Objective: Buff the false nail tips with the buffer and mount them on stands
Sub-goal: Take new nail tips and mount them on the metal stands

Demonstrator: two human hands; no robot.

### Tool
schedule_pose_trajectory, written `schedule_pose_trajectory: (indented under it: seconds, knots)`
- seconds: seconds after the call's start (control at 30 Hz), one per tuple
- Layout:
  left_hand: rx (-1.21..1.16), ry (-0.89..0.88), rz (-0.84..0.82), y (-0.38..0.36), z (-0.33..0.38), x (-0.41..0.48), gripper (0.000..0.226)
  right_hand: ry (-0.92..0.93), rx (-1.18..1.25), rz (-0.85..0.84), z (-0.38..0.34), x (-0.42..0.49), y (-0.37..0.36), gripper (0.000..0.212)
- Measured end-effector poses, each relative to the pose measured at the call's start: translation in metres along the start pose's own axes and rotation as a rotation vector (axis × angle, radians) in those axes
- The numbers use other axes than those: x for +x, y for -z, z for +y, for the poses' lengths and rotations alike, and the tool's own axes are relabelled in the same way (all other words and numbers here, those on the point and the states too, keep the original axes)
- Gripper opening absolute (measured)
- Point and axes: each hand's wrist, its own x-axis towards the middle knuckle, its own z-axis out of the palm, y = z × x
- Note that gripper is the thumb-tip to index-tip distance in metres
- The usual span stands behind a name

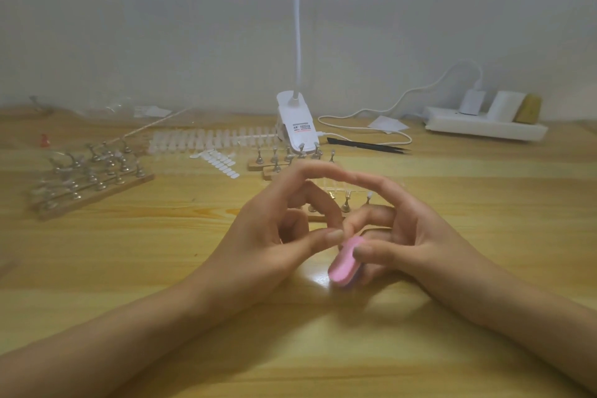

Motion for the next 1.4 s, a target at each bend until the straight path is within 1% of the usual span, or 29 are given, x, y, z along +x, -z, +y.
schedule_pose_trajectory:
  seconds: [0.03,0.13,0.17,0.27,0.37,0.4,0.5,0.63,0.67,0.73,0.77,0.87,0.9,0.97,1.0,1.1,1.13,1.23,1.27,1.33,1.37,1.4]
  knots:
    - [0.011,-0.008,-0.013,-0.0005,0.0003,-0.0003,0.042,0.009,-0.006,-0.006,0.0001,-0.0002,-0.0008,0.063]
    - [0.027,-0.012,-0.018,-0.0008,-0.0006,-0.0009,0.042,0.017,0.057,0.094,-0.0003,0.0008,0.0019,0.064]
    - [0.019,-0.006,-0.008,-0.0004,-0.0008,-0.0007,0.041,0.010,0.060,0.087,-0.0004,0.0008,0.0018,0.064]
    - [-0.013,-0.010,-0.010,-0.0003,0.0000,-0.0009,0.039,0.012,0.000,-0.017,0.0003,-0.0001,-0.0012,0.064]
    - [-0.006,-0.001,-0.015,-0.0010,0.0007,-0.0017,0.038,0.012,0.062,0.088,-0.0006,0.0008,0.0005,0.068]
    - [0.001,0.000,-0.016,-0.0013,0.0010,-0.0019,0.039,0.010,0.060,0.083,-0.0015,0.0006,0.0004,0.071]
    - [0.023,-0.020,-0.035,-0.0018,0.0012,-0.0020,0.040,0.006,-0.039,-0.014,-0.0017,-0.0001,-0.0012,0.076]
    - [0.021,-0.018,-0.008,-0.0009,0.0006,-0.0025,0.038,0.019,0.032,0.085,-0.0019,0.0001,0.0009,0.073]
    - [0.023,-0.020,-0.002,-0.0009,0.0004,-0.0024,0.037,0.012,0.017,0.062,-0.0026,-0.0001,0.0003,0.073]
    - [0.018,-0.028,0.000,-0.0011,0.0002,-0.0019,0.037,-0.004,-0.061,-0.037,-0.0024,-0.0012,-0.0015,0.074]
    - [0.016,-0.030,-0.004,-0.0012,0.0000,-0.0016,0.037,0.000,-0.071,-0.054,-0.0023,-0.0010,-0.0020,0.075]
    - [0.024,-0.020,0.003,-0.0012,-0.0009,-0.0014,0.036,0.010,0.032,0.070,-0.0026,0.0004,0.0009,0.073]
    - [0.018,-0.018,0.007,-0.0009,-0.0009,-0.0013,0.035,0.006,0.038,0.073,-0.0033,0.0002,0.0002,0.073]
    - [0.012,-0.023,-0.002,-0.0008,-0.0003,-0.0013,0.034,-0.007,-0.030,-0.017,-0.0028,-0.0006,-0.0021,0.074]
    - [0.019,-0.028,-0.009,-0.0011,-0.0001,-0.0014,0.034,0.000,-0.041,-0.030,-0.0025,-0.0010,-0.0023,0.072]
    - [0.027,-0.033,-0.007,-0.0013,-0.0002,-0.0022,0.032,-0.002,0.068,0.107,-0.0025,0.0011,0.0017,0.070]
    - [0.029,-0.033,-0.007,-0.0010,0.0001,-0.0026,0.032,-0.006,0.077,0.116,-0.0026,0.0011,0.0018,0.069]
    - [0.034,-0.040,-0.014,-0.0008,0.0014,-0.0030,0.031,-0.012,-0.039,-0.025,-0.0027,-0.0002,-0.0011,0.067]
    - [0.030,-0.036,-0.012,-0.0008,0.0013,-0.0030,0.031,-0.008,-0.048,-0.027,-0.0025,0.0000,-0.0016,0.066]
    - [0.035,-0.029,-0.011,-0.0012,0.0010,-0.0027,0.032,-0.014,0.010,0.058,-0.0033,0.0002,-0.0003,0.064]
    - [0.041,-0.030,-0.012,-0.0014,0.0010,-0.0025,0.032,-0.011,0.031,0.075,-0.0031,0.0005,0.0003,0.065]
    - [0.039,-0.030,-0.014,-0.0016,0.0011,-0.0019,0.032,-0.012,0.023,0.053,-0.0035,0.0002,-0.0007,0.066]
